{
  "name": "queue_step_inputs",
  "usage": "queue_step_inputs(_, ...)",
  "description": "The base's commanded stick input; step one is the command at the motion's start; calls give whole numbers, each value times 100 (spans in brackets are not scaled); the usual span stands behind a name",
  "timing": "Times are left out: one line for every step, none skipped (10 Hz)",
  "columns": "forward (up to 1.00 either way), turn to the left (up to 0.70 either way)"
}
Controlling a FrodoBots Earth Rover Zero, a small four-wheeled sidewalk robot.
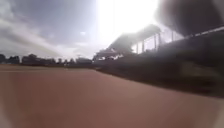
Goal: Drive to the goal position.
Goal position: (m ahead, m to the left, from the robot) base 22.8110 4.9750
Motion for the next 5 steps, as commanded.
queue_step_inputs(70, 0)
queue_step_inputs(70, 0)
queue_step_inputs(70, 0)
queue_step_inputs(70, 0)
queue_step_inputs(70, 5)
